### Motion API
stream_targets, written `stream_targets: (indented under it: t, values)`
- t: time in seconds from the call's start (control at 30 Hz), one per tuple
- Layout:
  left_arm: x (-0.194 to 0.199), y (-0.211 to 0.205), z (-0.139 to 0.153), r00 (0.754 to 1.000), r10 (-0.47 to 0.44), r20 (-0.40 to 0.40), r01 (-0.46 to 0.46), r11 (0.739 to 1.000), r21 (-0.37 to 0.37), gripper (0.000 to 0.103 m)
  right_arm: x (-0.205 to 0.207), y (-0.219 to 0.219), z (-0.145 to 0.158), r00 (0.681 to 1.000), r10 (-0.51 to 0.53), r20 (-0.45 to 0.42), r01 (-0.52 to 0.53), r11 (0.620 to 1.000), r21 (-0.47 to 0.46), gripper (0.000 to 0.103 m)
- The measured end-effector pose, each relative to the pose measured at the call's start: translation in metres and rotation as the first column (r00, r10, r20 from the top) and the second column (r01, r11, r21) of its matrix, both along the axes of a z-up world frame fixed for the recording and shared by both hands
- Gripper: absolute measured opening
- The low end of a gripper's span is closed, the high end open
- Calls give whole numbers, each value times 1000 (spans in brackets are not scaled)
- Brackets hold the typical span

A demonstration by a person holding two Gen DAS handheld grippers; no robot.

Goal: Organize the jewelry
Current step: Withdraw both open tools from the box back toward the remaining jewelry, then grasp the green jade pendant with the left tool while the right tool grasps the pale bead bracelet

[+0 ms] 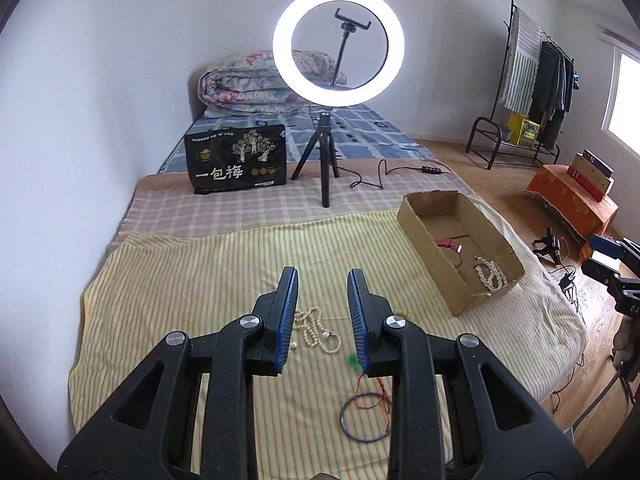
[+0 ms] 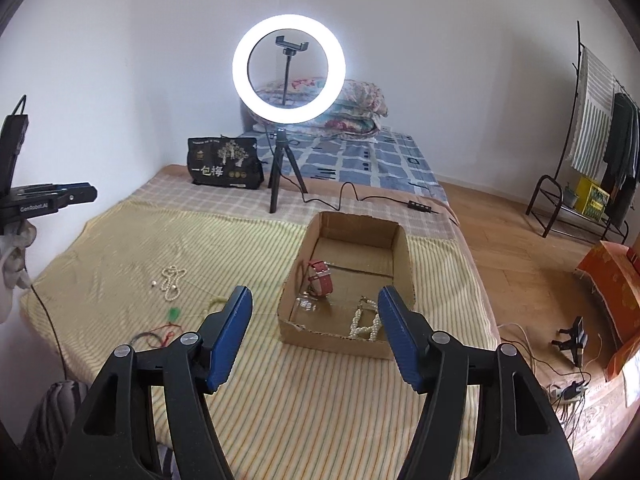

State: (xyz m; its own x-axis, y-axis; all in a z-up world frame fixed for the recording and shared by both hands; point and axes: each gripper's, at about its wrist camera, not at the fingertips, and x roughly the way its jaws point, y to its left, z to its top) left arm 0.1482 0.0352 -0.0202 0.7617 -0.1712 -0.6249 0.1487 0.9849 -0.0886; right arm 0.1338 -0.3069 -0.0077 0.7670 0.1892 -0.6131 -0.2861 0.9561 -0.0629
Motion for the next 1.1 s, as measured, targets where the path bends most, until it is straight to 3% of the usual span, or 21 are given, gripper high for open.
stream_targets:
  t: [0.27,0.47,0.83,1.03,1.1]
  values:
    - [-30,27,-39,994,-1,-106,-2,1000,-27,25,7,35,-21,996,61,-68,-63,998,-28,65]
    - [-40,25,-72,983,-29,-181,20,999,-48,25,12,54,-40,984,99,-150,-99,995,5,65]
    - [-20,8,-107,958,-80,-277,48,991,-122,25,29,79,-79,955,111,-276,-95,993,71,65]
    - [-6,-6,-121,946,-108,-305,66,987,-143,25,51,91,-104,932,80,-354,-38,992,124,64]
    - [-2,-9,-126,943,-113,-313,70,987,-146,25,57,95,-111,927,71,-368,-27,992,124,58]
